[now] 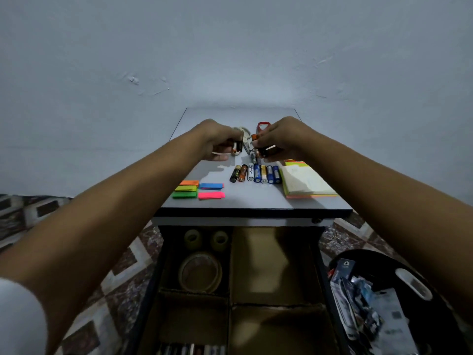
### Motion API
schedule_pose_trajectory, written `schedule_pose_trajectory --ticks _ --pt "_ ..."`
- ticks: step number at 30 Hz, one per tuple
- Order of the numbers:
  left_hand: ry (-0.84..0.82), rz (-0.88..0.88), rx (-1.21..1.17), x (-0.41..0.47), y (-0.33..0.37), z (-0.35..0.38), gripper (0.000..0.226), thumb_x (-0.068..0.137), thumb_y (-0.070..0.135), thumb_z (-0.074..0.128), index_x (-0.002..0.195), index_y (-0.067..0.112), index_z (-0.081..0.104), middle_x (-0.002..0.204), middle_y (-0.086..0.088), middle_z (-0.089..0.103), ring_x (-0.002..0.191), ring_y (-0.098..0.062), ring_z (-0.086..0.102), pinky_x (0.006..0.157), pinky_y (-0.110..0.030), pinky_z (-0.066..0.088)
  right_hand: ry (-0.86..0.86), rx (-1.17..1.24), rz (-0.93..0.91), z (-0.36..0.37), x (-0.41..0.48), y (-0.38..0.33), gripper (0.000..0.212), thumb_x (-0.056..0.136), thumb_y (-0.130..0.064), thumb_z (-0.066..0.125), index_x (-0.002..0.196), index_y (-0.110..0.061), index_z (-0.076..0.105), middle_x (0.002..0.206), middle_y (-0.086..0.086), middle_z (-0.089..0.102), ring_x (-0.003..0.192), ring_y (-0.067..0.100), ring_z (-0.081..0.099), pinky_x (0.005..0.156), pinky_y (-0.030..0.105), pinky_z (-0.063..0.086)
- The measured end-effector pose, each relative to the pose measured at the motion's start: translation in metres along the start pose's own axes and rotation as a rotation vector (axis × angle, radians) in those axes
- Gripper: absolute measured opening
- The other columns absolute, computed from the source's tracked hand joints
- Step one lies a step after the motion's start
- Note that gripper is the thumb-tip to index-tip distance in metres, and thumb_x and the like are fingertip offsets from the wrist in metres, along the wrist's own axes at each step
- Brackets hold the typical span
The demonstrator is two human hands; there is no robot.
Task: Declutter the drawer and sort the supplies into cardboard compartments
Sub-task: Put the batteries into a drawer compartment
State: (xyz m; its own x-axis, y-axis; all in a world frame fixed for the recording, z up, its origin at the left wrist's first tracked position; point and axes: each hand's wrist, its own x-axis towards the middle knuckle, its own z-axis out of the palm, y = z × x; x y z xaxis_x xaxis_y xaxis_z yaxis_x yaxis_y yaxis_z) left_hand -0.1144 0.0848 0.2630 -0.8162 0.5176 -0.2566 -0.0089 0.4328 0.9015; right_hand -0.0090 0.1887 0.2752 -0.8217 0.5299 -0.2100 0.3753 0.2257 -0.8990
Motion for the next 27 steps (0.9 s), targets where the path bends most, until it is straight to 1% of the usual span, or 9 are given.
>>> schedule_pose_trajectory --ticks 2,4,7,9,14,17,20,23,27 --pt "-0.041 0.005 -0.023 -0.02 -0.002 -0.008 0.017 0.085 0.015 0.064 0.071 0.015 0.055 0.062 0.003 0.054 0.058 -0.007 0.051 0.063 -0.024 0.049 -0.069 0.094 0.028 0.002 -0.019 0.004 0.006 0.084 -0.002 0.065 0.085 -0.005 0.06 0.08 0.012 0.062 0.069 0.021 0.06 0.07 0.035 0.058" --pt "-0.105 -0.015 -0.03 -0.043 -0.01 -0.015 0.016 0.086 0.017 0.063 0.072 0.017 0.056 0.057 0.005 0.056 0.059 -0.005 0.052 0.059 -0.021 0.051 -0.108 0.135 0.039 0.005 -0.038 0.013 0.011 0.083 -0.004 0.067 0.079 -0.011 0.059 0.078 0.007 0.06 0.067 0.018 0.056 0.058 0.028 0.057" --pt "-0.193 -0.043 -0.044 -0.079 -0.029 -0.021 0.015 0.087 0.016 0.061 0.074 0.018 0.056 0.052 0.008 0.059 0.049 -0.001 0.055 0.052 -0.015 0.051 -0.163 0.127 0.061 0.015 -0.067 0.033 0.014 0.081 -0.008 0.07 0.075 -0.017 0.06 0.074 0.001 0.063 0.068 0.014 0.058 0.056 0.026 0.052" --pt "-0.226 -0.042 -0.032 -0.102 -0.047 -0.022 0.013 0.086 0.013 0.062 0.075 0.018 0.057 0.047 0.009 0.058 0.043 0.0 0.055 0.051 -0.016 0.051 -0.206 0.119 0.088 0.025 -0.085 0.048 0.016 0.079 -0.009 0.071 0.073 -0.019 0.06 0.062 -0.003 0.065 0.059 0.009 0.059 0.051 0.021 0.048" --pt "-0.336 -0.069 0.147 -0.144 -0.109 -0.016 0.005 0.084 0.016 0.065 0.084 0.011 0.063 0.074 -0.002 0.06 0.067 -0.013 0.057 0.056 -0.023 0.045 -0.3 0.092 0.161 0.054 -0.121 0.087 0.01 0.082 -0.007 0.068 0.079 -0.015 0.062 0.054 -0.002 0.063 0.048 0.006 0.054 0.042 0.017 0.045" --pt "-0.394 -0.141 0.214 -0.159 -0.153 -0.007 0.007 0.084 0.019 0.066 0.083 0.012 0.065 0.077 -0.003 0.061 0.072 -0.014 0.057 0.058 -0.023 0.045 -0.312 0.094 0.167 0.073 -0.136 0.111 0.011 0.082 -0.003 0.067 0.075 -0.01 0.062 0.052 0.003 0.059 0.045 0.011 0.047 0.038 0.02 0.035" --pt "-0.405 -0.221 0.278 -0.163 -0.194 0.005 0.009 0.086 0.02 0.064 0.08 0.013 0.064 0.077 -0.002 0.059 0.071 -0.012 0.056 0.06 -0.022 0.045 -0.281 0.035 0.174 0.093 -0.145 0.131 0.016 0.081 -0.004 0.068 0.069 -0.013 0.061 0.061 0.003 0.063 0.053 0.014 0.051 0.041 0.022 0.036" --pt "-0.365 -0.3 0.269 -0.155 -0.229 0.016 0.013 0.087 0.02 0.064 0.079 0.011 0.061 0.071 -0.004 0.057 0.066 -0.012 0.055 0.058 -0.023 0.047 -0.274 -0.011 0.243 0.109 -0.146 0.146 0.009 0.083 -0.008 0.067 0.078 -0.014 0.063 0.078 0.006 0.064 0.07 0.015 0.057 0.051 0.023 0.043" --pt "-0.319 -0.378 0.221 -0.14 -0.255 0.029 0.013 0.088 0.016 0.062 0.08 0.009 0.057 0.067 -0.006 0.053 0.058 -0.014 0.053 0.054 -0.024 0.047 -0.244 -0.018 0.271 0.124 -0.144 0.164 0.008 0.083 -0.008 0.067 0.086 -0.013 0.062 0.078 0.005 0.06 0.071 0.014 0.055 0.051 0.022 0.044"
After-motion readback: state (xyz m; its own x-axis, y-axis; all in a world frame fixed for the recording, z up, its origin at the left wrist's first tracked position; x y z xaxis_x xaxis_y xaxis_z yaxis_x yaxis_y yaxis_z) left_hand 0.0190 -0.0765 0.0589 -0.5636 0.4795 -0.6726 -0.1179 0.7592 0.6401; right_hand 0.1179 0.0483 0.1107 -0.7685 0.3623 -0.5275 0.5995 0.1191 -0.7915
